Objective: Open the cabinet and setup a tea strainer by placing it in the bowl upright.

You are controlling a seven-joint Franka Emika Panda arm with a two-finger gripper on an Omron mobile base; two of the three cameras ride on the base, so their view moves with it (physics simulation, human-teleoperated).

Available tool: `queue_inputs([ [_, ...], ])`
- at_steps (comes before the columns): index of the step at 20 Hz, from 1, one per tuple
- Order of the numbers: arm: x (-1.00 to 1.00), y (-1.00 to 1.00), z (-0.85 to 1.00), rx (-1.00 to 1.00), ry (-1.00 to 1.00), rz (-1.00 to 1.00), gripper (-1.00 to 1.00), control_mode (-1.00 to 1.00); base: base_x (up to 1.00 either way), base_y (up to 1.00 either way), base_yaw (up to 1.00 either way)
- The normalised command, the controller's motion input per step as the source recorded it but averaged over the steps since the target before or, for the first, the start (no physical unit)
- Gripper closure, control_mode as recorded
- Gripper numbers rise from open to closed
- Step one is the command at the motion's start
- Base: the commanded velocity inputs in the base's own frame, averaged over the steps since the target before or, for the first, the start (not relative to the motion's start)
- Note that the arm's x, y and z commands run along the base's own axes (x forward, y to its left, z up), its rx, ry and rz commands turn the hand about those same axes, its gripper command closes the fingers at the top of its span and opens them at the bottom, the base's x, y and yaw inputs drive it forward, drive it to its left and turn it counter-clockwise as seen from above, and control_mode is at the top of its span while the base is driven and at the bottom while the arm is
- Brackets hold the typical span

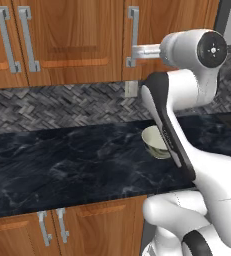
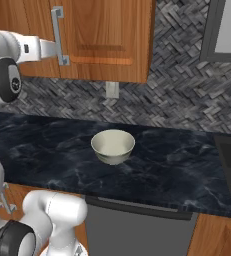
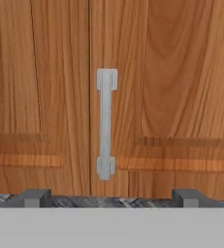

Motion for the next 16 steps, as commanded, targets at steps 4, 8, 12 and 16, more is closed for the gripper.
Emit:
queue_inputs([
  [4, 0.14, 0.00, 0.21, -0.01, 0.06, 0.02, -1.00, -1.00, 0.00, 0.00, 0.00],
  [8, 0.33, 0.00, 0.00, -0.01, 0.09, 0.00, -1.00, -1.00, 0.00, 0.00, 0.00],
  [12, 0.39, 0.01, -0.10, 0.00, 0.17, 0.00, -1.00, -1.00, 0.00, 0.00, 0.00],
  [16, 0.63, 0.01, -0.25, -0.01, 0.16, -0.08, -1.00, -1.00, 0.00, 0.00, 0.00],
])
